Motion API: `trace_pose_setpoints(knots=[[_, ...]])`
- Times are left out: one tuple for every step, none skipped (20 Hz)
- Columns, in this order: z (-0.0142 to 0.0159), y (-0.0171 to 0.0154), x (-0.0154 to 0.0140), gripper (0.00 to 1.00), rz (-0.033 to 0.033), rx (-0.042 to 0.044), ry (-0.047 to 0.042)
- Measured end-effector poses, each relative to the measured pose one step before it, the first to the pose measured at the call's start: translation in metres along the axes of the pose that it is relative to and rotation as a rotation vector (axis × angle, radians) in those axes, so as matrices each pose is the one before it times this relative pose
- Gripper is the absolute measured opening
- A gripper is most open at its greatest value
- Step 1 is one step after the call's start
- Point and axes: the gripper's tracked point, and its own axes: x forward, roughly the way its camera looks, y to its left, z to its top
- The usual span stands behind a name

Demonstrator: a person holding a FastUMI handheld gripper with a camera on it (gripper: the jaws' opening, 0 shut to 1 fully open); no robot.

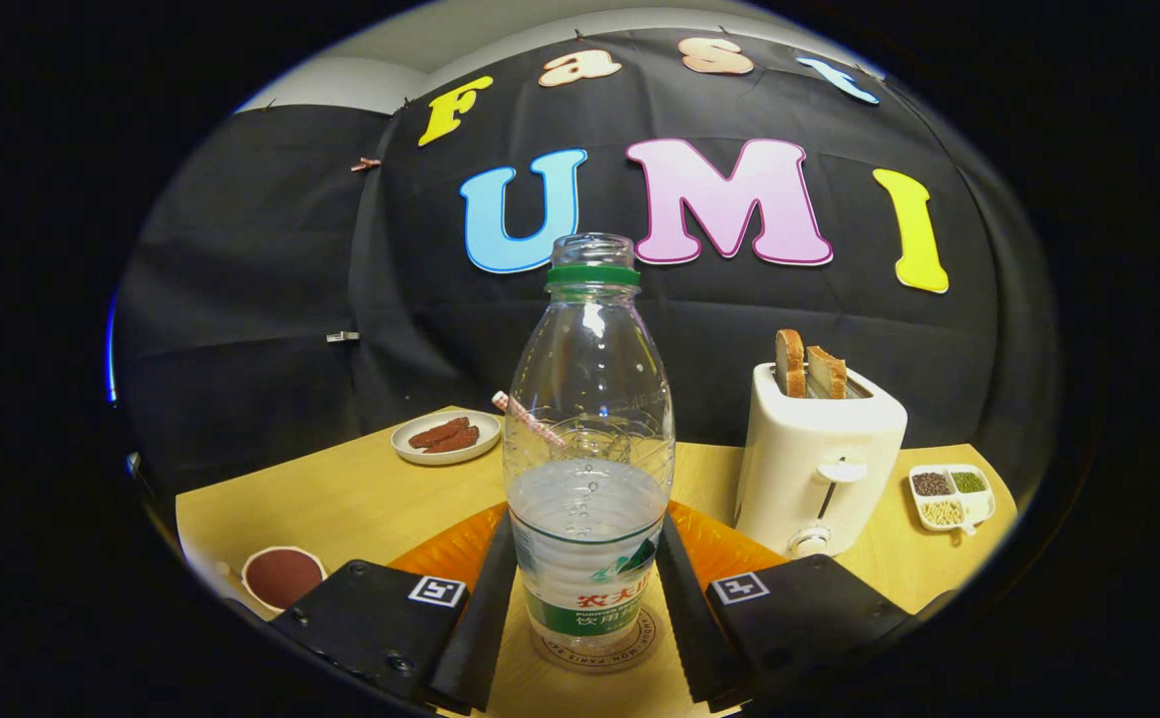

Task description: Take the bottle from table, then pour the juice into the cup, finally place the bottle on the coaster

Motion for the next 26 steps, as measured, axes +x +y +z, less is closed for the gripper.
trace_pose_setpoints(knots=[[-0.00362, -0.00093, 0.00068, 0.74, -0.00344, 0.00241, 0.0091], [-0.00321, -0.00115, 0.00035, 0.74, -0.00349, 0.00121, 0.00569], [-0.0051, -0.00116, -0.00164, 0.74, -0.00518, -0.00216, 0.00342], [-0.00247, -0.00127, -0.00019, 0.74, -0.00044, 0.00018, 0.00352], [-0.00289, 0.00066, 0.00017, 0.74, 0.00315, 0.00297, 0.00259], [-0.00183, 0.00032, 0.0013, 0.75, 0.00266, -0.00066, 0.0], [-0.00112, -0.00066, 0.00079, 0.75, 0.00022, -0.00273, 0.00483], [-0.00317, 0.00014, 0.00065, 0.76, 0.00126, -0.00241, 0.00851], [-0.00277, 0.00078, -0.0002, 0.76, 0.00005, -0.00121, 0.00887], [-0.00211, 0.00065, 0.00001, 0.77, -0.00003, -0.00112, 0.00609], [-0.00302, 0.00056, -0.00073, 0.77, 0.00047, 0.00227, 0.00917], [-0.00314, 0.0015, 0.00077, 0.78, 0.00492, 0.00562, 0.00616], [-0.00109, 0.00105, -0.00177, 0.78, 0.00073, 0.00223, 0.00622], [0.00001, -0.00028, 0.00083, 0.78, -0.00231, -0.00373, 0.00062], [-0.00153, -0.00124, -0.00055, 0.78, -0.0046, -0.00633, -0.00169], [-0.00197, -0.00104, 0.00052, 0.78, -0.00401, -0.00173, 0.00523], [-0.0043, 0.00038, -0.00057, 0.78, 0.00023, 0.00403, 0.00788], [-0.0028, -0.00012, -0.00189, 0.79, -0.00022, 0.00599, 0.00326], [-0.00027, -0.00151, -0.00024, 0.78, -0.00603, 0.00249, 0.00005], [-0.00046, -0.00021, -0.00131, 0.81, 0.00093, 0.00281, 0.00023], [-0.00193, 0.00052, -0.00086, 0.86, 0.00121, 0.009, 0.00402], [-0.00172, 0.00097, -0.00104, 0.93, 0.00408, 0.0116, 0.00569], [-0.00263, 0.00225, -0.00189, 0.94, 0.00418, 0.01065, 0.00603], [-0.00058, 0.00077, -0.00143, 0.96, 0.00206, 0.00658, 0.00424], [0.00068, 0.00047, -0.00164, 0.96, -0.00069, 0.00351, 0.0012], [0.00132, 0.0006, -0.00277, 0.97, -0.0026, -0.00093, -0.00102]])
